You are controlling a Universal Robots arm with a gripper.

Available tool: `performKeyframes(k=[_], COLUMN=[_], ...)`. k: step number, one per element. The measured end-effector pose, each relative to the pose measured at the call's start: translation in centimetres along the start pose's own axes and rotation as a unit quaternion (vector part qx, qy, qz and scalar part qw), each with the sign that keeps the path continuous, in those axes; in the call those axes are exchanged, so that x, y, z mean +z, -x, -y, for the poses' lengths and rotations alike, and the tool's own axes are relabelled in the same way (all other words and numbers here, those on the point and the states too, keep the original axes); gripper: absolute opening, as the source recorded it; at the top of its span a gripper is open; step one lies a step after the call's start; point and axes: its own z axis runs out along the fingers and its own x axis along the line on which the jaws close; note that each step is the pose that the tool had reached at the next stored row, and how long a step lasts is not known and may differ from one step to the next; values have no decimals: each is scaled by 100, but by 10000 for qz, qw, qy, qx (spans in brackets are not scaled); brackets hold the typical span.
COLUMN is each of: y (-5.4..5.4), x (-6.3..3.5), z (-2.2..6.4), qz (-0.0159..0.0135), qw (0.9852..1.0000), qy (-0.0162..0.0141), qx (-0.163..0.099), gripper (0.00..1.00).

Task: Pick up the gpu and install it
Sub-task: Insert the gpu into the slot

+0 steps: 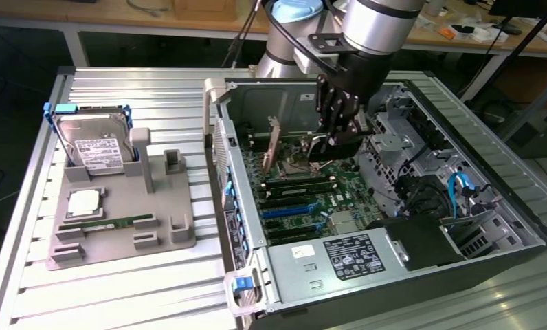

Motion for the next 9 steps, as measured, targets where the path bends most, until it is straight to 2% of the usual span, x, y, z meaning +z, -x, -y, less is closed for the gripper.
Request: performKeyframes(k=[9], y=[-86], x=[6], z=[-3], qz=[0], qw=[10000], qy=[0], qx=[0], gripper=[28])
